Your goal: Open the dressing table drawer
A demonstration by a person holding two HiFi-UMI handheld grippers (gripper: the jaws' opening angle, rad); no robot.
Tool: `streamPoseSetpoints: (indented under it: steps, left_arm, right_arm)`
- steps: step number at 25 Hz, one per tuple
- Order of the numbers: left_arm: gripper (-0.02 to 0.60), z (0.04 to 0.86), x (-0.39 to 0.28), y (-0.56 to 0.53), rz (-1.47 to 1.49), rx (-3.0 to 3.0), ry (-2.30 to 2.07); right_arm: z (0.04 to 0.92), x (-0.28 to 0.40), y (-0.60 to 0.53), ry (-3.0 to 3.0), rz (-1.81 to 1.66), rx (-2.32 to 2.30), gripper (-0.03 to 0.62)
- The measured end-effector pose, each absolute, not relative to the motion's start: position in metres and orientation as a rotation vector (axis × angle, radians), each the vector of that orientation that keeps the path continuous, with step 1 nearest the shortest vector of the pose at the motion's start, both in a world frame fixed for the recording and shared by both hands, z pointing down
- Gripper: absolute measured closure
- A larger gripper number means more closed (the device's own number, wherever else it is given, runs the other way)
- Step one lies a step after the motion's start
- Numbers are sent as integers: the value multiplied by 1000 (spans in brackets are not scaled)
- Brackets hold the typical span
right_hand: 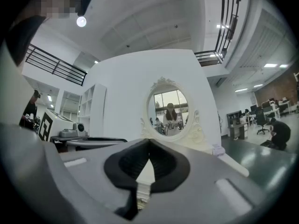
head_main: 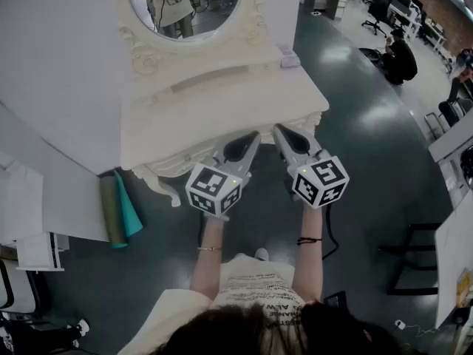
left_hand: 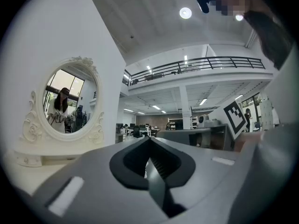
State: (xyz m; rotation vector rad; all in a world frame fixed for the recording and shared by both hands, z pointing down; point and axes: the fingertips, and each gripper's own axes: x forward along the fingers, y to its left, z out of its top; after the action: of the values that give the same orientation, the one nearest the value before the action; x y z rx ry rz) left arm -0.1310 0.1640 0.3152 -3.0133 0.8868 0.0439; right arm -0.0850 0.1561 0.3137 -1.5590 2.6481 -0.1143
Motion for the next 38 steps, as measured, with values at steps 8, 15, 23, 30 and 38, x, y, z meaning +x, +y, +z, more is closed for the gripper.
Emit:
streamPoseSetpoints:
  steps: [8, 15, 23, 30, 38]
  left_arm:
    - [583, 319, -120, 163, 42, -3021, 893]
    - [583, 321, -105, 164, 37, -3026, 902]
    - [583, 330, -85, 168, 34, -3036, 949]
    - [583, 337, -80, 163, 2, -3035, 1007]
    - [583, 346, -78, 144, -14, -3053, 1032]
  right_arm:
    - [318, -74, 156, 2649, -124, -1553, 591]
    - [317, -60, 157, 2629, -141, -1517, 591]
    - [327, -40, 157, 2647, -177, -1489, 591]
    - [335, -33, 148, 2649, -227, -1460, 591]
    - [342, -36, 126, 2662, -262, -1440, 591]
